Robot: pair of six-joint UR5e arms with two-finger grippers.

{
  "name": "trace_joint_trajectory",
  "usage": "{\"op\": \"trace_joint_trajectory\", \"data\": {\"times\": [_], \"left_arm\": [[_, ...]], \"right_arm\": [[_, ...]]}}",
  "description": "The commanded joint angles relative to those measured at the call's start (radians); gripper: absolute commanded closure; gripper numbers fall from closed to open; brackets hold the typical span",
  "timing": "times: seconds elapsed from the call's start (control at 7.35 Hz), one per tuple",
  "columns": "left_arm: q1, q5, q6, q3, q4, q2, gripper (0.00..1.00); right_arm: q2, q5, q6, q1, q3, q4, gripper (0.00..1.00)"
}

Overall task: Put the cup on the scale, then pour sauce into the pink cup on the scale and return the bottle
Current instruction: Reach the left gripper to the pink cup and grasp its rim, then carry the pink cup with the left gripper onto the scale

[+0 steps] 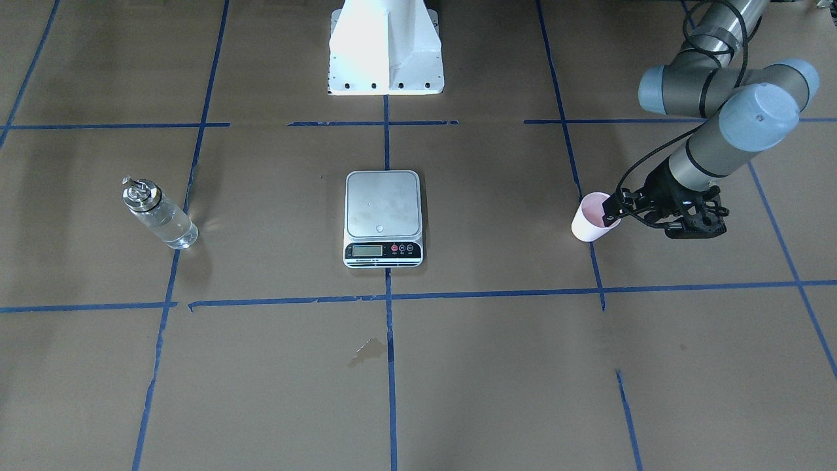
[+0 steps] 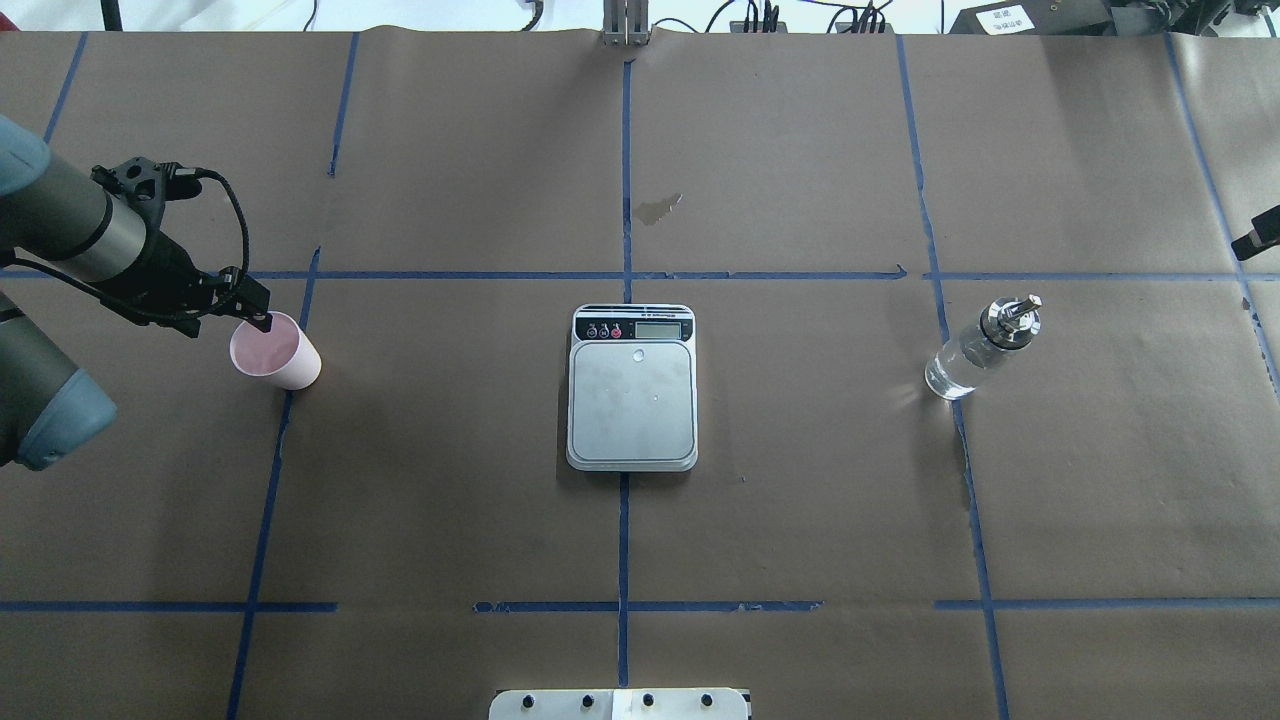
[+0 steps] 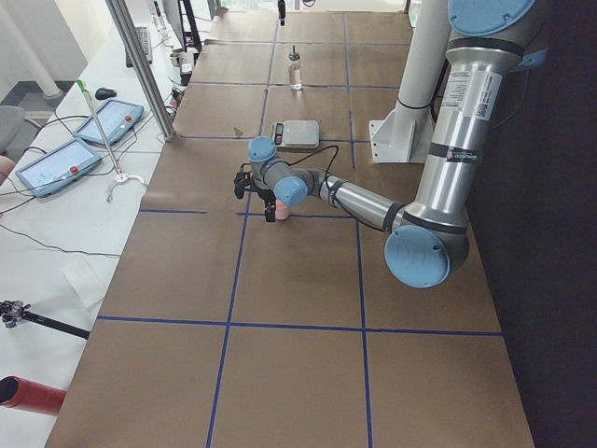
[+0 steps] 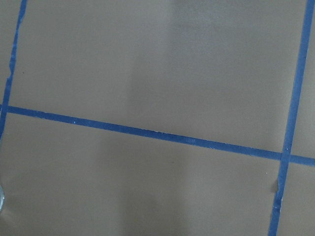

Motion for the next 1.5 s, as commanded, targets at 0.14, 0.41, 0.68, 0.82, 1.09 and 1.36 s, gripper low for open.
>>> {"op": "trace_joint_trajectory", "data": {"times": [0.14, 0.41, 0.68, 0.82, 1.09, 1.36], "left_arm": [[0.005, -0.002, 0.0, -0.015, 0.004, 0.006, 0.09], [0.011, 0.001, 0.003, -0.007, 0.001, 0.007, 0.39], [0.025, 0.002, 0.003, -0.012, 0.001, 0.007, 1.0], [0.025, 0.0, -0.008, -0.018, 0.015, 0.001, 1.0], [0.023, -0.021, -0.13, -0.108, 0.036, -0.037, 1.0], [0.069, -0.028, -0.366, -0.11, 0.132, -0.265, 1.0]], "right_arm": [[0.0, 0.001, 0.002, 0.001, 0.003, 0.0, 0.0], [0.001, 0.0, 0.002, -0.001, 0.002, 0.0, 0.0], [0.001, 0.001, 0.003, -0.001, 0.005, 0.0, 0.0], [0.001, 0.001, 0.006, -0.001, 0.005, 0.0, 0.0], [0.009, 0.006, 0.037, -0.002, 0.023, 0.0, 0.0], [0.003, 0.07, 0.105, -0.038, 0.055, 0.078, 0.0]]}}
